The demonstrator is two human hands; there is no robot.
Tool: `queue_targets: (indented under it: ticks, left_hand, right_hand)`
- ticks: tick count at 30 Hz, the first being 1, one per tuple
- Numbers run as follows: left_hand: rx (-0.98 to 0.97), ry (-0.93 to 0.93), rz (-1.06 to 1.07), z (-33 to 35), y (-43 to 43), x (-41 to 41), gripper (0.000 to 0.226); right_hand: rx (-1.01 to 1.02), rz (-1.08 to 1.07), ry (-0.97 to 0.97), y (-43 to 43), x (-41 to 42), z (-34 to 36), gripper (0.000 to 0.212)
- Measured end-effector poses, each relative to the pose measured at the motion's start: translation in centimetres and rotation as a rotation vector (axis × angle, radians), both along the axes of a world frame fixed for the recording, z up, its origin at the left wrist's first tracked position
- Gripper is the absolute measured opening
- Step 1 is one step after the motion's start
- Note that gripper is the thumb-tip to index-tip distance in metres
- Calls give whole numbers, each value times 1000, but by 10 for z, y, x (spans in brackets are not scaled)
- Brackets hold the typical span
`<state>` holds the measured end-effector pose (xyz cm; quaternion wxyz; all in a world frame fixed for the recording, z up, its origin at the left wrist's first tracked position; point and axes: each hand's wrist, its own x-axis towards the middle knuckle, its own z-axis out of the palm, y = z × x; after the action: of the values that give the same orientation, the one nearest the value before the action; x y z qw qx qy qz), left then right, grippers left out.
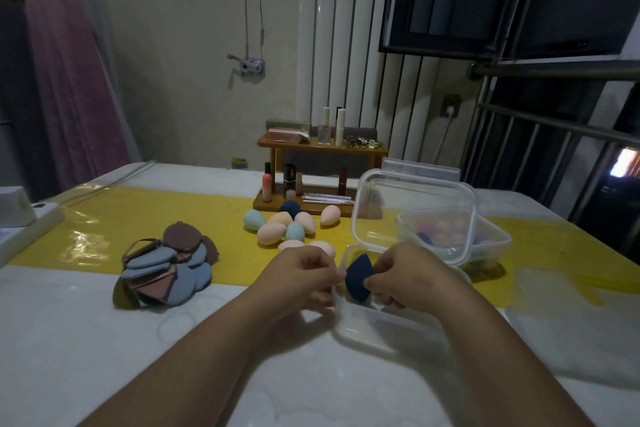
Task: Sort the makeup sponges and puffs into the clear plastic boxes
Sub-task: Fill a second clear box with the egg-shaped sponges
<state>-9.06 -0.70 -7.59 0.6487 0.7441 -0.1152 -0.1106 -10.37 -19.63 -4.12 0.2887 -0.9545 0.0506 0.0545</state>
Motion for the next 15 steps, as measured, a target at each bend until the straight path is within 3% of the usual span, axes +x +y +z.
queue_targets:
  ticks: [7, 15]
  left_hand:
    - [-5, 13, -4, 1, 0, 0, 13]
    - [8, 12, 4, -1, 0, 1, 13]
  right_hand:
    - [-69, 8, 0, 1, -1, 0, 15]
    - [82, -33, -13, 2, -1, -1, 6]
